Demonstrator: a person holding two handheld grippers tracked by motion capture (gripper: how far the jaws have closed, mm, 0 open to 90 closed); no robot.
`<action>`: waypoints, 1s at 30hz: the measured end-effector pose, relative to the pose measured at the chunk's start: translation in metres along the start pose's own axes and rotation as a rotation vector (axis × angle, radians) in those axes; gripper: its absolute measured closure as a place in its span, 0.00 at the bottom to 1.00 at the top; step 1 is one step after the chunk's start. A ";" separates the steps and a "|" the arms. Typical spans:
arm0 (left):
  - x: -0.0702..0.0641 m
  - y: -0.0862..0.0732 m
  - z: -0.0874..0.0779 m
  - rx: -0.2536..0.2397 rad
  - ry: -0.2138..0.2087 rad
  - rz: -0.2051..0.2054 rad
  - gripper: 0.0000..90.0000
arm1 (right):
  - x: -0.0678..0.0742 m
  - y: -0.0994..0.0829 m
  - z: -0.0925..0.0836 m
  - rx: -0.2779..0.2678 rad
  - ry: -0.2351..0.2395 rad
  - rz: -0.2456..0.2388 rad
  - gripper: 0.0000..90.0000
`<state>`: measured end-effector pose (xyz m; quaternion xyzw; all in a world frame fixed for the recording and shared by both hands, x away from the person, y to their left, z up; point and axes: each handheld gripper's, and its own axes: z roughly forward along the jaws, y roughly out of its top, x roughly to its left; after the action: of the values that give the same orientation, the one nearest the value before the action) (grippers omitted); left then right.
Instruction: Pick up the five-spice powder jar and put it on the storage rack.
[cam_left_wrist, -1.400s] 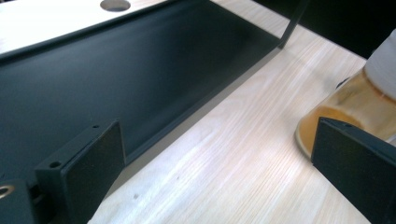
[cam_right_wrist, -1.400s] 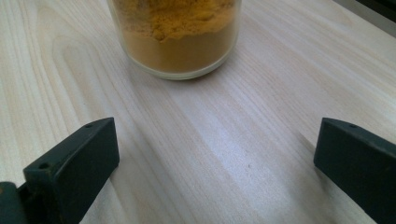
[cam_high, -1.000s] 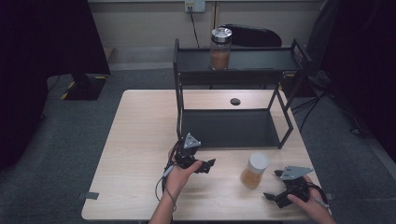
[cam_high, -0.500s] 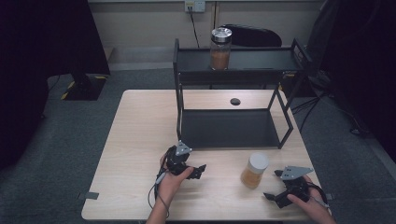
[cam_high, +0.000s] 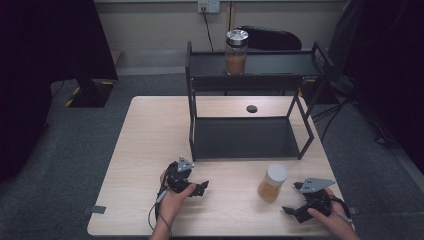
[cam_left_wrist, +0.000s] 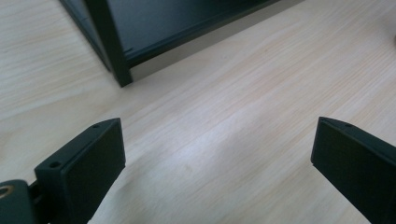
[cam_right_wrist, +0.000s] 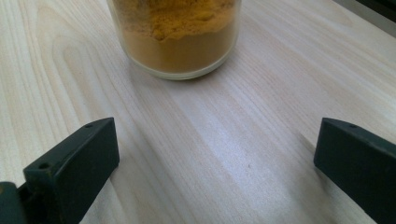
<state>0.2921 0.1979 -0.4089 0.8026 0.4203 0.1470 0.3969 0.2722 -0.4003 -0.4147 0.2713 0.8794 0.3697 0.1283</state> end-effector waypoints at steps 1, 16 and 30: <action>0.000 0.000 -0.001 0.007 0.009 0.005 0.03 | 0.000 0.000 0.000 0.000 0.000 0.000 0.00; 0.004 -0.011 -0.009 0.069 0.073 0.037 0.03 | 0.000 0.000 0.000 0.000 0.000 0.000 0.00; 0.010 -0.023 -0.010 0.051 0.068 0.068 0.00 | 0.002 0.000 0.000 0.001 -0.008 0.007 0.00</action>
<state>0.2795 0.2181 -0.4211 0.8207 0.4097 0.1770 0.3566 0.2708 -0.3994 -0.4146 0.2759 0.8781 0.3685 0.1305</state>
